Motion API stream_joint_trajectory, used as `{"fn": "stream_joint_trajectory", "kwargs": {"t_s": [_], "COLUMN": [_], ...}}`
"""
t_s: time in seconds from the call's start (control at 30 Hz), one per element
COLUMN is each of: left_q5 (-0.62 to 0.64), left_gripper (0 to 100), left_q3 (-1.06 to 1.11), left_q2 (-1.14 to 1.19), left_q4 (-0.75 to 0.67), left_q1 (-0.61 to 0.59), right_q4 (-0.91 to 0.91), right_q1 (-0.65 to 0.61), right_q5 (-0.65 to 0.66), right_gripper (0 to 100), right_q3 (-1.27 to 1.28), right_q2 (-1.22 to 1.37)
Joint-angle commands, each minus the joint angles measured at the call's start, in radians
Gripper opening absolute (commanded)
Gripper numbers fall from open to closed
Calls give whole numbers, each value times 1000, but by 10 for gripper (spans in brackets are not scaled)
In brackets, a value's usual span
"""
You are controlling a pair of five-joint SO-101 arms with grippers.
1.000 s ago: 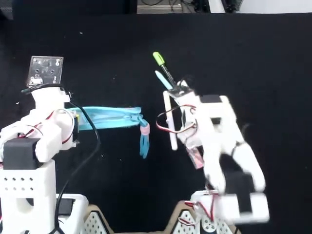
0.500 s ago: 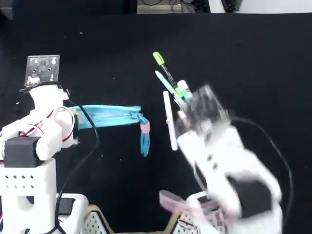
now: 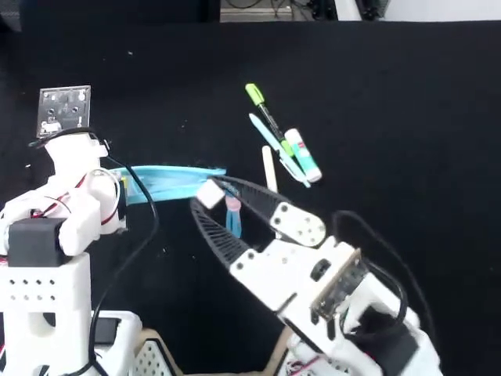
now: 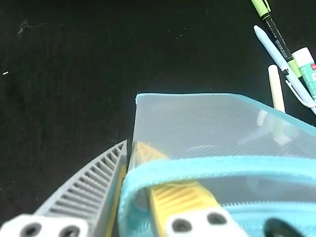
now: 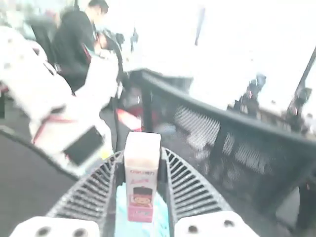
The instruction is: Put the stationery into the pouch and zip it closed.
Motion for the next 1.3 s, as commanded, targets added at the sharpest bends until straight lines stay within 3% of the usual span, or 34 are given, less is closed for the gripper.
{"fn": "stream_joint_trajectory", "kwargs": {"t_s": [0.0, 0.3, 0.7, 0.87, 1.03, 1.27], "left_q5": [9, 9, 9, 9, 9, 9], "left_gripper": [30, 30, 30, 30, 30, 30], "left_q3": [35, 35, 35, 35, 35, 35], "left_q2": [9, 9, 9, 9, 9, 9], "left_q4": [-6, -6, -6, -6, -3, -5], "left_q1": [-2, -2, -4, -4, -4, -4], "right_q4": [-216, -543, -448, -433, -440, -678], "right_q1": [-14, -17, -121, -114, -12, 23], "right_q5": [-8, -8, -9, -8, -8, -9], "right_gripper": [11, 11, 11, 11, 11, 11], "right_q3": [62, 237, 206, 220, 277, 418], "right_q2": [35, 142, 145, 145, 147, 148]}}
